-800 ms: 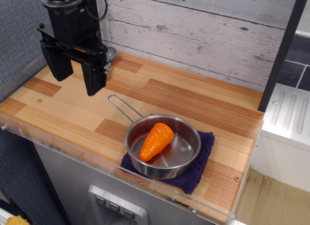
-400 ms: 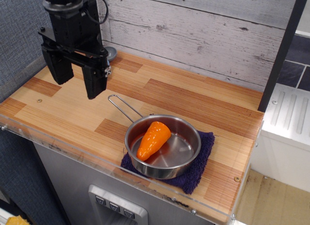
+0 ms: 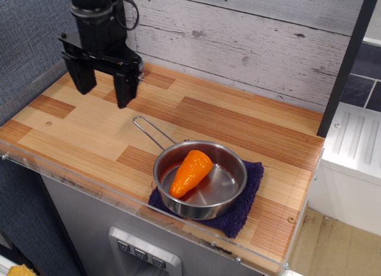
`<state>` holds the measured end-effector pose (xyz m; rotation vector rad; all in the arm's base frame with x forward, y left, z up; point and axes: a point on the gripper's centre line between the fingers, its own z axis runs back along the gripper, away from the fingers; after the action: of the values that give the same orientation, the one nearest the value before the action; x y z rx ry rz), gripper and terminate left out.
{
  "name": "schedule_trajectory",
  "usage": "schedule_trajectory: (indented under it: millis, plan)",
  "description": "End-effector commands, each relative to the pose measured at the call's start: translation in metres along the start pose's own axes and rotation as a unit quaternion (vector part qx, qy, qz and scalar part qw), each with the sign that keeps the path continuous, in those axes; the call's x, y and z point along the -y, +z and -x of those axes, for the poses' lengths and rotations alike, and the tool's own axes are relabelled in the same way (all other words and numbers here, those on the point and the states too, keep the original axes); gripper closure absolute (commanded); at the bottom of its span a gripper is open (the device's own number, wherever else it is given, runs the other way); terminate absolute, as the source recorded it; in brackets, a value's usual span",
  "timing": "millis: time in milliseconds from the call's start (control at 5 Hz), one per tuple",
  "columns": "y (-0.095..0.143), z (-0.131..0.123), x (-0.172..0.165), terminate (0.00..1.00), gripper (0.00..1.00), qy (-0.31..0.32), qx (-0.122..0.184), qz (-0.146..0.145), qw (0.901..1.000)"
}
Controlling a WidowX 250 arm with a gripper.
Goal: Move blue spoon to lower left corner of table.
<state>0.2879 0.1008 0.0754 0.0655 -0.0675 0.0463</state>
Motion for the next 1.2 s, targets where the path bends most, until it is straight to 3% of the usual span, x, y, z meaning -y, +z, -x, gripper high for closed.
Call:
schedule_trajectory:
  millis: [0,400,600,1000]
  plan:
    - [-0.029,-0.061,-0.039,0.0,0.0,0.115,0.046,-0.046,0.9912]
    - [-0.053,-0.066,-0.045,0.0,0.0,0.173,0.064,-0.024,0.9826]
    - [-0.06,-0.066,-0.044,0.0,1.0,0.16,0.06,-0.01,0.9853]
    - [-0.028,-0.059,-0.038,0.0,1.0,0.172,0.097,-0.001,0.9803]
